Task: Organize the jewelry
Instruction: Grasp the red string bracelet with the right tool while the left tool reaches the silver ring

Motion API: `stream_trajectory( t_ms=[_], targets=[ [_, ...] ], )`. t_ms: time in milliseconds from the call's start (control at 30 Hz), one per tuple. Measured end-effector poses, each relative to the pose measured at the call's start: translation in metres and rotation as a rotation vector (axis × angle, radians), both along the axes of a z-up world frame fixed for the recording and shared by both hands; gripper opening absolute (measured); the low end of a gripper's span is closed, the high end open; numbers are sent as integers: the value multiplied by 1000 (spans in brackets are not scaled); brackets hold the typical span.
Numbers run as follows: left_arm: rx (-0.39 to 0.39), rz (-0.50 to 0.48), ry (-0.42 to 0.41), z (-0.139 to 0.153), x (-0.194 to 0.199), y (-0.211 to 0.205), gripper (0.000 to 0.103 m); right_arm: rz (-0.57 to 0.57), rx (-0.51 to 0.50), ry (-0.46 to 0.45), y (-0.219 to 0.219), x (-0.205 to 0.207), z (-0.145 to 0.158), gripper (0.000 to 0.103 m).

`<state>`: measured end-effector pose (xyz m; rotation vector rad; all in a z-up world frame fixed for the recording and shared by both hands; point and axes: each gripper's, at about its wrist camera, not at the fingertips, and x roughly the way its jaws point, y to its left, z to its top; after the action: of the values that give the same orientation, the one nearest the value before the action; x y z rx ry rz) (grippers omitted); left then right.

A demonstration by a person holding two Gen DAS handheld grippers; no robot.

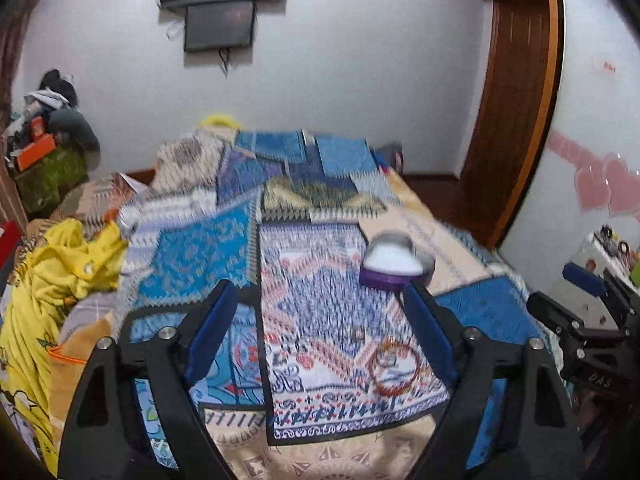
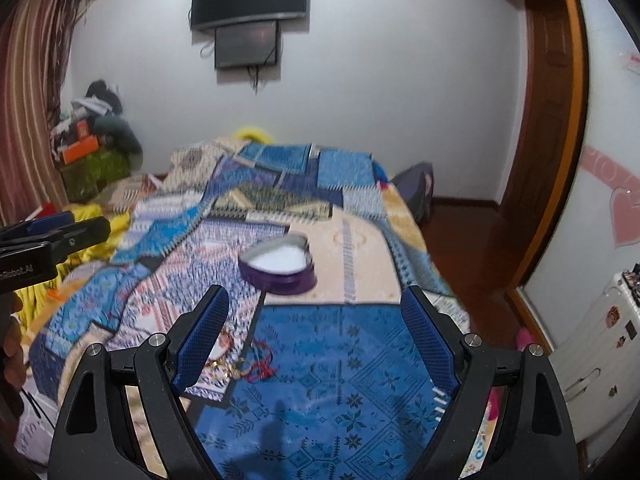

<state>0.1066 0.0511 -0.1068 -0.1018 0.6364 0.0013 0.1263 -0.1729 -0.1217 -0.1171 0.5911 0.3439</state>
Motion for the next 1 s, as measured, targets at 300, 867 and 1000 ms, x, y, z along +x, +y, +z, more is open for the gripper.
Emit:
stream_trajectory(
  t_ms=[300,867,1000],
  targets=[
    [-11,-118,193,-48,23,-13,47,75,-26,123,-2,18,-32,76],
    [-16,-238,313,-85,40,-36,25,215,-55,264,14,29,-71,43],
    [-37,-274,308,-84,43,-38,25,233,-64,267,21,31,-74,41]
  ],
)
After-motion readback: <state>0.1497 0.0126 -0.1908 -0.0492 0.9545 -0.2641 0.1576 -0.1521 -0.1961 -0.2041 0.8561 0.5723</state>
